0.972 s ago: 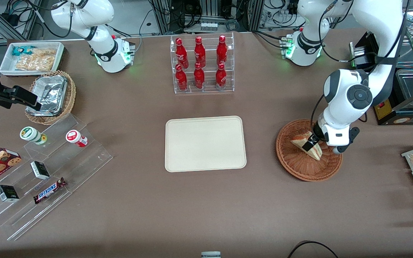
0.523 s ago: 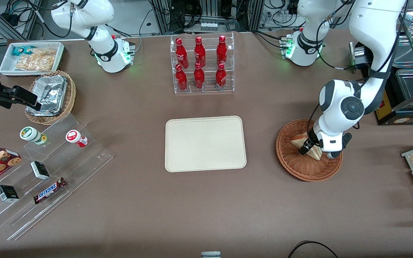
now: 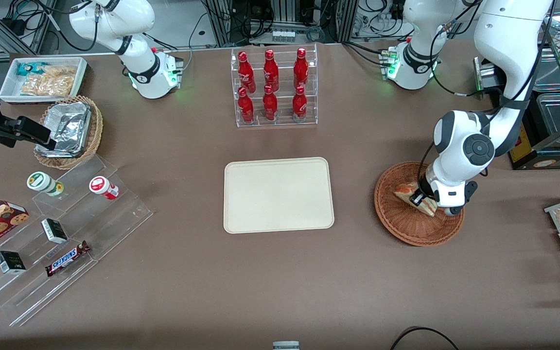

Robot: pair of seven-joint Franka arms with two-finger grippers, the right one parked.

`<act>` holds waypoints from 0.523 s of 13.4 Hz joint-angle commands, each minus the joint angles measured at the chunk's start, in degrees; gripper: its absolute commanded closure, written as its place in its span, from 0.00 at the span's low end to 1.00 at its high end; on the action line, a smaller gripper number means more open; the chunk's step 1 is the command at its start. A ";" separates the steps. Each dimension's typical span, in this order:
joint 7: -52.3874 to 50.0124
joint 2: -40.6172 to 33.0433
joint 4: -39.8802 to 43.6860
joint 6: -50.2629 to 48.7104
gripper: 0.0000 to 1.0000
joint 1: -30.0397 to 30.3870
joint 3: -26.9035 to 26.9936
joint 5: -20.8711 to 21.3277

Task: Place sandwich from basket to tray
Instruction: 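Close the left gripper on the sandwich and lift it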

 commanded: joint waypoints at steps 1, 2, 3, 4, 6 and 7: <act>0.25 -2.73 2.65 -7.58 0.97 0.02 0.07 0.82; 1.31 -3.87 5.81 -14.50 0.97 0.02 0.07 0.82; 1.49 -4.49 9.76 -21.10 0.97 -0.15 -0.02 0.82; 1.49 -4.59 13.80 -26.73 0.97 -0.59 -0.11 0.82; 1.49 -3.98 22.93 -37.20 0.97 -1.46 -0.89 2.48; 1.49 -3.45 26.98 -40.99 0.97 -3.21 -1.16 2.75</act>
